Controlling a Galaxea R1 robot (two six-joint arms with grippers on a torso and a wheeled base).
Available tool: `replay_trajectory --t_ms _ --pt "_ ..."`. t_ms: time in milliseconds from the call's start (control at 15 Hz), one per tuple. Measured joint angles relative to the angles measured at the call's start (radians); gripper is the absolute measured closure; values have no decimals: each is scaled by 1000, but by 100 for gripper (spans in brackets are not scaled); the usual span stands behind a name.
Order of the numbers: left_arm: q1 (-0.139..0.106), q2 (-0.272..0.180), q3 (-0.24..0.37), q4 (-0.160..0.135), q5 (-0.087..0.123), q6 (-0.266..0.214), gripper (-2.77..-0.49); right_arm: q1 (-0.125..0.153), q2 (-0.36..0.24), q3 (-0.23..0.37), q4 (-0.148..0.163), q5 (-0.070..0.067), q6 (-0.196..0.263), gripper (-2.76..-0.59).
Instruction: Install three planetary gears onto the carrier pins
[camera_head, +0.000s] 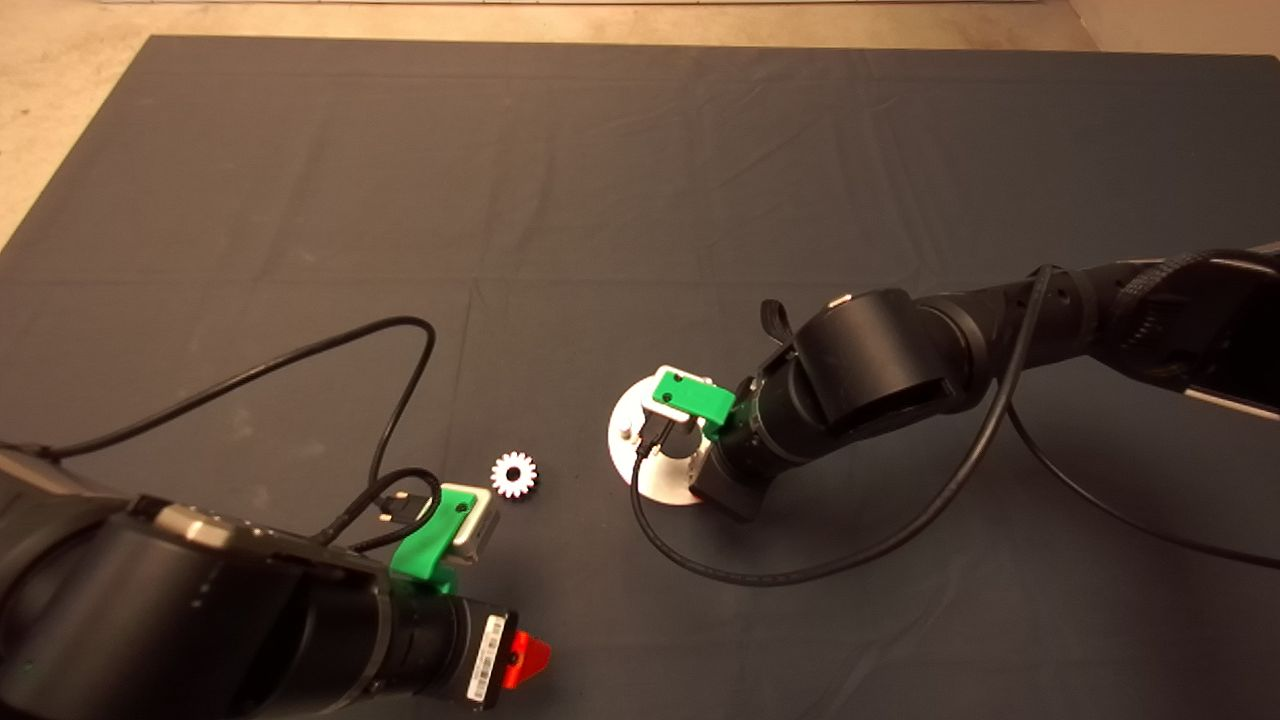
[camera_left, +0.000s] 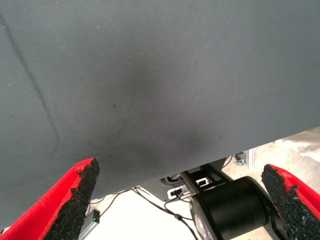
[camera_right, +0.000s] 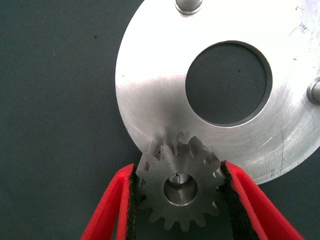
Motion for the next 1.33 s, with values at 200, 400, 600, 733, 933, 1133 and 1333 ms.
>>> replay_trajectory --t_ms 200,400,600,733,933,1133,1333 --pt "0 0 0 0 0 0 -234 -1 -8 0 0 12 -3 -99" --pt "0 0 0 0 1 0 -234 -2 -11 0 0 15 -6 -99" --pt "0 0 0 0 1 0 -234 -3 -13 0 0 19 -6 -99" --pt "0 0 0 0 1 0 -234 -3 -13 0 0 19 -6 -99" --pt "0 -1 0 0 1 0 -234 -3 -14 0 0 19 -6 -99" --pt "0 -7 0 0 1 0 -234 -3 -16 0 0 20 -6 -101" --pt "0 -7 0 0 1 0 -234 -3 -16 -1 0 19 -6 -105"
